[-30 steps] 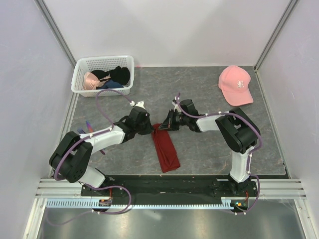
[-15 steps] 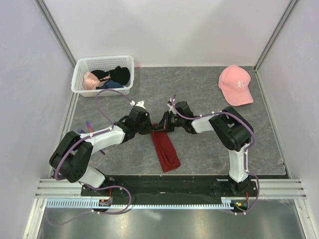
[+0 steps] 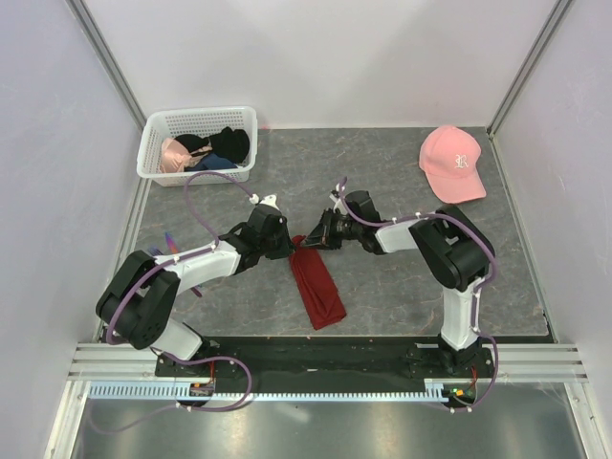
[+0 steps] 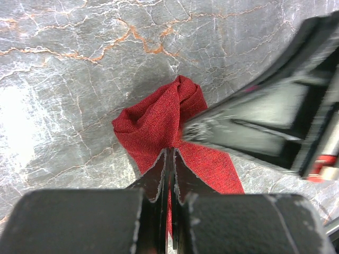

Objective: Fold the napkin into a case and place the utensils inside
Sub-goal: Stuff the 2/3-rectangle-folded napkin into the folded napkin.

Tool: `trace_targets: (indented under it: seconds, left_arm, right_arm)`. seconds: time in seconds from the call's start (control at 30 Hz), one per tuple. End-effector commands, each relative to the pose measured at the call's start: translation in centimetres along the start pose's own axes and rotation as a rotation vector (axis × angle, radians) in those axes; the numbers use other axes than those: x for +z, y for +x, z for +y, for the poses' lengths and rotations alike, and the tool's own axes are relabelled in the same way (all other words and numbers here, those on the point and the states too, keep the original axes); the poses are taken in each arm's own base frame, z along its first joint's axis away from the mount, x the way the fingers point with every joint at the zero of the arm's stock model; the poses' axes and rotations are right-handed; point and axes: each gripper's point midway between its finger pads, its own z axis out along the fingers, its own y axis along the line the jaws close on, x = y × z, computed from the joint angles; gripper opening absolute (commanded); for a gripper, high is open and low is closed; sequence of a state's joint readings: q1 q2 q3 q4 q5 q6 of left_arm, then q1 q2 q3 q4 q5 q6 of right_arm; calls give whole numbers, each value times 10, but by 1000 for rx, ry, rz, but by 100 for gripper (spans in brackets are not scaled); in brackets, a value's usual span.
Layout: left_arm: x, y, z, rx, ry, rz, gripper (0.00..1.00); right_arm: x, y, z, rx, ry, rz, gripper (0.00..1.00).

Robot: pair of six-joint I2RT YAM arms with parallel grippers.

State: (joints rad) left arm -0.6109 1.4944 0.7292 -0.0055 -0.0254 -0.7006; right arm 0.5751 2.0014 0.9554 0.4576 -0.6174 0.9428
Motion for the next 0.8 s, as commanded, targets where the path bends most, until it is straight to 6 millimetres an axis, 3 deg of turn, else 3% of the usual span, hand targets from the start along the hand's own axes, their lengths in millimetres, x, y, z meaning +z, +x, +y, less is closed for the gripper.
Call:
trace_targets:
  seconds: [0.0, 0.17, 0.4, 0.53, 0.6, 0.77]
  left_arm:
    - [-3, -6, -3, -6, 10, -25, 2]
    - [-6, -8, -4, -6, 15, -34, 2]
    - [-4, -4, -8, -27, 38, -19, 2]
    - [3, 3, -4, -35, 28, 1, 2]
    - [4, 3, -3, -32, 25, 3, 2]
    - [1, 1, -4, -27, 31, -7, 2]
  right_arm:
    - [-15, -5, 18, -65, -26, -31, 15]
    - [-9, 2, 16, -53, -36, -18, 15]
    - [26, 25, 34, -35, -104, 40, 13]
    - [39, 35, 18, -1, -88, 59, 12]
    - [34, 36, 11, 9, -82, 58, 11]
    - [4, 15, 13, -66, -3, 10, 12]
